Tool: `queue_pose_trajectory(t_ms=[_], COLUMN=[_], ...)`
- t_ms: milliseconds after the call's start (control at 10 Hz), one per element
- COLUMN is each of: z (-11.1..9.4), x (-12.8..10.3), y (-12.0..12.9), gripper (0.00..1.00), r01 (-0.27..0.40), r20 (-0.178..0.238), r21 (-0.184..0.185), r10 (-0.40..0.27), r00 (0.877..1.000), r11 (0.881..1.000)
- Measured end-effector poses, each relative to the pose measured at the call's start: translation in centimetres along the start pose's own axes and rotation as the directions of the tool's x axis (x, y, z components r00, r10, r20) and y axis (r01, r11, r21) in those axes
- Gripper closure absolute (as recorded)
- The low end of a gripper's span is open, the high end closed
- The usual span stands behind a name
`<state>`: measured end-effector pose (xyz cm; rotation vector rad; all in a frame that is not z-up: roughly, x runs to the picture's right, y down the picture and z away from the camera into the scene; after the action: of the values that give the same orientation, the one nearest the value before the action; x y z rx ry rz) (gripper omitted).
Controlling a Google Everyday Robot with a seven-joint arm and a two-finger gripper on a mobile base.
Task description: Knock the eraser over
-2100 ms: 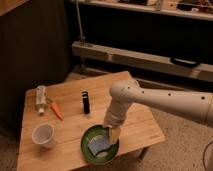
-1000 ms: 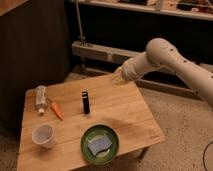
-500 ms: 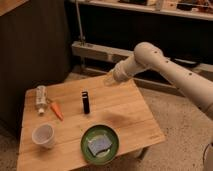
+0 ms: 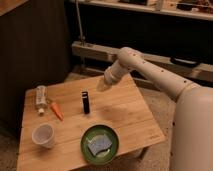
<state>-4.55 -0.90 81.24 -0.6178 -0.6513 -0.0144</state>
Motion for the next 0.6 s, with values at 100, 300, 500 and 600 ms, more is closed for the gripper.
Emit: queue_pose_trajectory(t_ms=[100, 300, 500, 600], z=[1.0, 3.1, 4.6, 5.4], x=[-1.0, -2.8, -3.9, -4.2], y=[-0.6, -1.0, 0.2, 1.3], gripper=[1.00, 1.00, 1.00, 1.00], r01=[0.017, 0.050, 0.069, 0.061], r20=[-0.006, -0.019, -0.060, -0.079], r21=[-0.020, -0.072, -0.129, -0.153], r10=[-0.017, -0.051, -0.077, -0.074], r00=[1.000, 0.999, 0.995, 0.994], r11=[1.000, 0.996, 0.989, 0.986])
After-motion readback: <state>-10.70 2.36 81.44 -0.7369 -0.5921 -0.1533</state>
